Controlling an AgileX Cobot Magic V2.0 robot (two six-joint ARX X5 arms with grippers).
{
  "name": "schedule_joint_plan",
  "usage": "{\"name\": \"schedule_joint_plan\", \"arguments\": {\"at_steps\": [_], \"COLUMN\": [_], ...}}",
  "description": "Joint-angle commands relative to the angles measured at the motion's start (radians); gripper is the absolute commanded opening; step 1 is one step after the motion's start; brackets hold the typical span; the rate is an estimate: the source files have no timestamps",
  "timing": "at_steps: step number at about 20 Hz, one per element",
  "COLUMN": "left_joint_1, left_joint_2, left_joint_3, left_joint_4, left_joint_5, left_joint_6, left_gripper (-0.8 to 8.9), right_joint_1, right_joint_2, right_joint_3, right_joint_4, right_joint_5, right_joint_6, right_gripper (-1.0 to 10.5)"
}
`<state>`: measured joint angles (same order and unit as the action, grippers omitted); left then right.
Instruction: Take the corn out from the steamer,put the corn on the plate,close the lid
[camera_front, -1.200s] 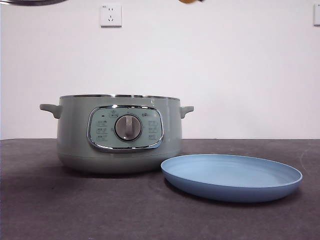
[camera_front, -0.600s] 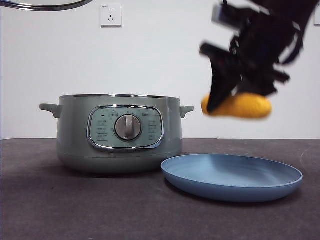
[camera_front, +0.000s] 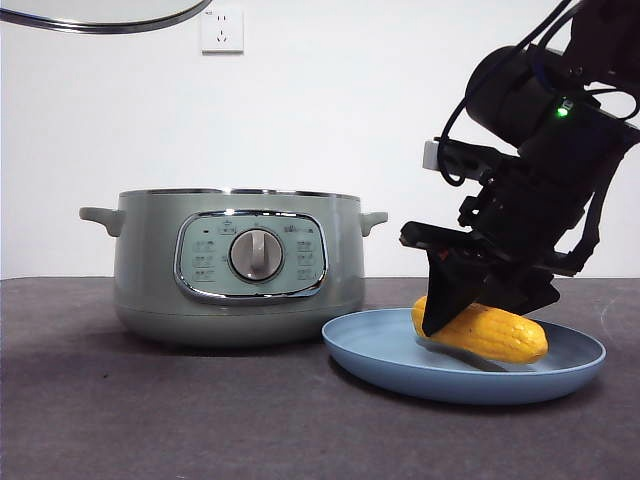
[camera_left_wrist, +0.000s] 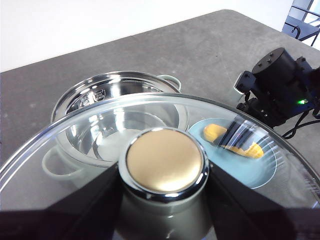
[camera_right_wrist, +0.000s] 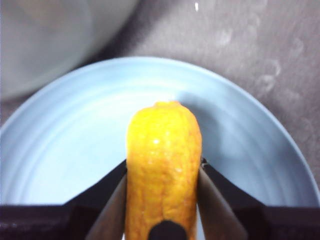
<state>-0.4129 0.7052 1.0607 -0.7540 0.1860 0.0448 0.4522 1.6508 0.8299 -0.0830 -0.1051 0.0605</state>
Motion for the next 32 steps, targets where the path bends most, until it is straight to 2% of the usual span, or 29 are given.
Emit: {"name": "schedule_joint_plan", "arguments": {"at_steps": [1, 7, 8, 10, 14, 16, 17, 22, 25, 32], "left_joint_1": [0.0, 0.0, 0.0, 0.0, 0.0, 0.0, 0.0, 0.0, 0.0, 0.0], "left_joint_2": [-0.005, 0.039, 0.053, 0.084, 0.151, 0.182, 0.195, 0.262, 0.319, 0.516], "left_joint_3": [0.008, 0.008, 0.008, 0.008, 0.008, 0.008, 0.008, 0.008, 0.008, 0.008], "left_joint_4": [0.059, 0.133, 0.151, 0.181, 0.228, 0.255, 0.275, 0.381, 0.441, 0.658], "left_joint_5": [0.003, 0.003, 0.003, 0.003, 0.003, 0.003, 0.003, 0.003, 0.003, 0.003], "left_joint_6": [0.008, 0.008, 0.008, 0.007, 0.007, 0.007, 0.007, 0.008, 0.008, 0.012], "left_gripper": [-0.08, -0.09, -0.08, -0.09, -0.08, -0.08, -0.08, -0.09, -0.09, -0.09], "right_joint_1": [0.0, 0.0, 0.0, -0.001, -0.001, -0.001, -0.001, -0.001, -0.001, 0.0], "right_joint_2": [0.012, 0.012, 0.012, 0.012, 0.012, 0.012, 0.011, -0.084, -0.239, -0.667], "right_joint_3": [-0.013, -0.013, -0.013, -0.013, -0.013, -0.012, -0.012, -0.012, -0.011, -0.011], "right_joint_4": [0.007, -0.04, -0.049, -0.06, -0.06, -0.059, -0.058, -0.062, -0.108, -0.336], "right_joint_5": [0.0, 0.0, 0.0, 0.0, 0.0, 0.002, 0.002, 0.002, 0.003, 0.003], "right_joint_6": [0.01, 0.01, 0.01, 0.017, 0.022, 0.022, 0.021, 0.022, 0.021, 0.021], "right_gripper": [-0.1, 0.1, 0.5, 2.1, 2.8, 4.8, 5.1, 5.1, 5.1, 5.0]}}
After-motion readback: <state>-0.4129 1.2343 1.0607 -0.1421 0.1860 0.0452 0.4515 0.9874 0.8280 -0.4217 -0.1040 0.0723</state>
